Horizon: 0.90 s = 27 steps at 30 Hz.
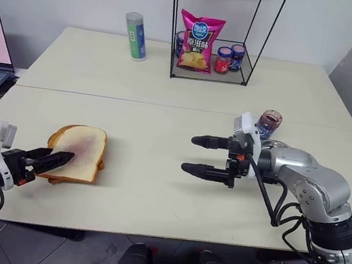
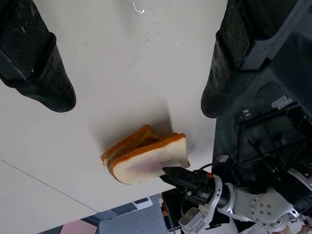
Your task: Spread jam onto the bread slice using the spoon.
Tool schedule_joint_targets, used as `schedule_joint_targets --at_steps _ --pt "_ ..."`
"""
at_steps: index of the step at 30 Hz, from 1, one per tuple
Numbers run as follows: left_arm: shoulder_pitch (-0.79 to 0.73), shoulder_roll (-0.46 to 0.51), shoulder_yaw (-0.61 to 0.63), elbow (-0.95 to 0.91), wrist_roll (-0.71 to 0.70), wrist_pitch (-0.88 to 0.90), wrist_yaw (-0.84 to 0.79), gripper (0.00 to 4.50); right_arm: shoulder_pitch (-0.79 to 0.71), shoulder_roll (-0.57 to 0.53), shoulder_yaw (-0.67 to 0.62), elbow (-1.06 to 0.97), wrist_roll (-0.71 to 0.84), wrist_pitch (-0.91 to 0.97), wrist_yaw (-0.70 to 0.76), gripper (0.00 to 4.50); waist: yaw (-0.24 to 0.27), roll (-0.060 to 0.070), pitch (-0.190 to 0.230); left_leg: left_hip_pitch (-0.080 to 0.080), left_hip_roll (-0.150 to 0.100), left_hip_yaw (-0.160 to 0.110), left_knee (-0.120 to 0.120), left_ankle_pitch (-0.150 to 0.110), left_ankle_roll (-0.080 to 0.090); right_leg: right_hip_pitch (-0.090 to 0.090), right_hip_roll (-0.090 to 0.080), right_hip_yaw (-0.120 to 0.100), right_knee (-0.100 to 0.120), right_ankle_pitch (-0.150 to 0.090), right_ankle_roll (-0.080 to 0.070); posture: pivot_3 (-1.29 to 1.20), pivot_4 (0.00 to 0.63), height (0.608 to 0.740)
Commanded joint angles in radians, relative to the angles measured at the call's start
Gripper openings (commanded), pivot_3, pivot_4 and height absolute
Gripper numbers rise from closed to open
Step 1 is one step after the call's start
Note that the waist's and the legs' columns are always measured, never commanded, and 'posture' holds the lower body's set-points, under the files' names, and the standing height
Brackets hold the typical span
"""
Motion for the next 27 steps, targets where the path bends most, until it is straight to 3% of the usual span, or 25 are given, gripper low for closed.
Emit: schedule_joint_targets --at_steps 1,17,22,27 --pt "0.0 -0.014 -0.029 0.005 -0.001 -0.007 -0.005 3.13 -0.019 -0.007 -0.032 -0.031 0.011 0.0 -0.005 4.5 0.0 0.0 0.0 0.0 0.0 0.0 0.0 0.0 0.0 0.0 0.0 0.0 0.0 0.0 0.0 0.0 0.15 0.74" --pt "0.004 -0.017 -0.03 -0.011 0.005 -0.029 0.009 0.15 -0.021 -0.005 -0.035 -0.032 0.016 0.006 -0.005 4.5 0.002 0.0 0.0 0.0 0.0 0.0 0.0 0.0 0.0 0.0 -0.001 0.0 0.0 0.0 0.001 0.0 0.15 0.74" --pt "-0.016 -0.017 -0.01 -0.019 0.0 -0.023 0.046 0.0 -0.024 -0.007 -0.036 -0.03 0.018 0.007 0.001 4.5 0.002 0.0 0.0 0.0 0.0 0.0 0.0 0.0 0.0 0.0 -0.001 0.0 0.0 0.0 0.0 0.0 0.15 0.74" --pt "-0.114 -0.014 0.086 -0.084 -0.16 0.108 0.11 0.0 -0.012 -0.019 -0.054 -0.046 0.028 0.02 -0.009 4.5 0.007 0.0 0.0 0.0 0.0 -0.001 0.001 0.0 0.0 0.0 -0.001 -0.001 0.001 -0.001 0.002 0.0 0.15 0.74"
